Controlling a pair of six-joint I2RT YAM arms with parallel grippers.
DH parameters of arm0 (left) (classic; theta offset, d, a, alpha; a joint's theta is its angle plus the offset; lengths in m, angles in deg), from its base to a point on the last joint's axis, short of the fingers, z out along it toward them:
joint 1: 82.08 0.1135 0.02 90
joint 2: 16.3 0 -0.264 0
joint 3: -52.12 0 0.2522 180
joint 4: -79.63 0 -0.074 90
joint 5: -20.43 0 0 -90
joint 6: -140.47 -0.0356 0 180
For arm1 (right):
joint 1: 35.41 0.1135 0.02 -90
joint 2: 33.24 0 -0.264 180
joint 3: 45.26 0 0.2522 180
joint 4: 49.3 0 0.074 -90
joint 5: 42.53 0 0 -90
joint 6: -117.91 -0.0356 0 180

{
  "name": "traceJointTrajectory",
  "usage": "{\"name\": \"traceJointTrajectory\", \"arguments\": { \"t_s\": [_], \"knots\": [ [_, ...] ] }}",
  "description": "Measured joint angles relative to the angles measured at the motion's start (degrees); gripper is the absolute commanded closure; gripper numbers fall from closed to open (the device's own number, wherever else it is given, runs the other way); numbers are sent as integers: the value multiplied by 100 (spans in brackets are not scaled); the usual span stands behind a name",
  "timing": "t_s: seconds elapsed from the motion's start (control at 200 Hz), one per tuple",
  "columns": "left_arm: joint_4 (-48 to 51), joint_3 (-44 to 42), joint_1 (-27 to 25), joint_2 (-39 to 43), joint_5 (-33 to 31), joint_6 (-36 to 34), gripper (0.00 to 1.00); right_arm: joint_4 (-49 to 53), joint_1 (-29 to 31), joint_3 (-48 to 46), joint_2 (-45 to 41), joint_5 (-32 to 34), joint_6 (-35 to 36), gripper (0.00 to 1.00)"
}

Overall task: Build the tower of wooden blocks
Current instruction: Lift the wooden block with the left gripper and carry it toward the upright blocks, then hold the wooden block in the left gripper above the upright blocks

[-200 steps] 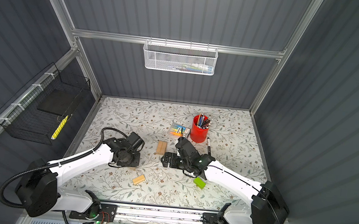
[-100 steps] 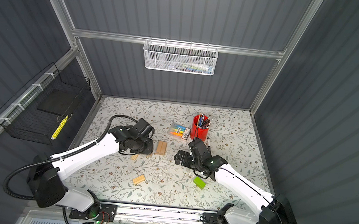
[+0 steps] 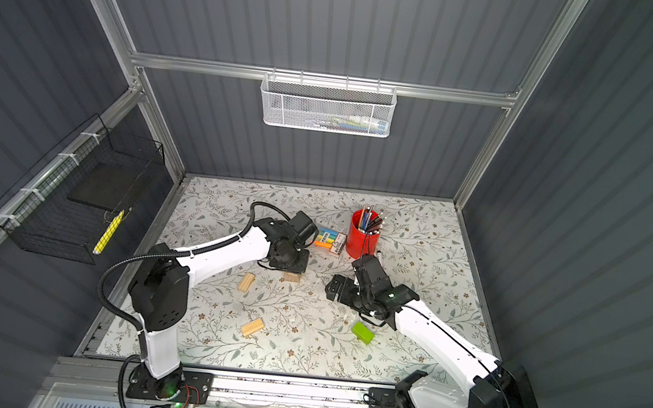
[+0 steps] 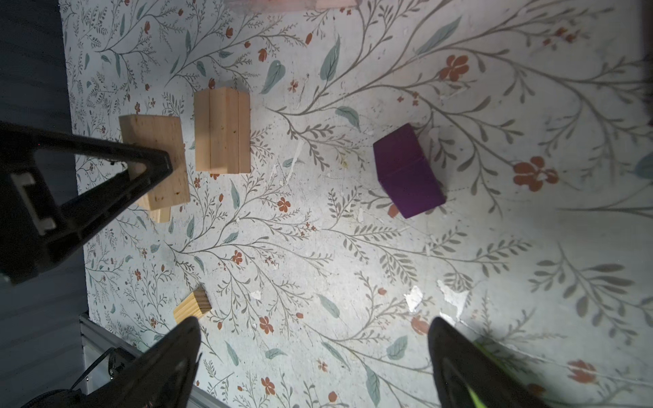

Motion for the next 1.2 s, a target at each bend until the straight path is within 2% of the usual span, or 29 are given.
{"name": "traceJointTrajectory", "arguments": {
  "t_s": [0.295, 1.201],
  "knots": [
    [188, 485, 68, -621, -304, -39, 100, -2, -55, -13, 2, -131, -79, 1],
    [232, 485, 249, -789, -249, -35, 99, -151, -98, -13, 59, -256, -85, 1]
  ]
}}
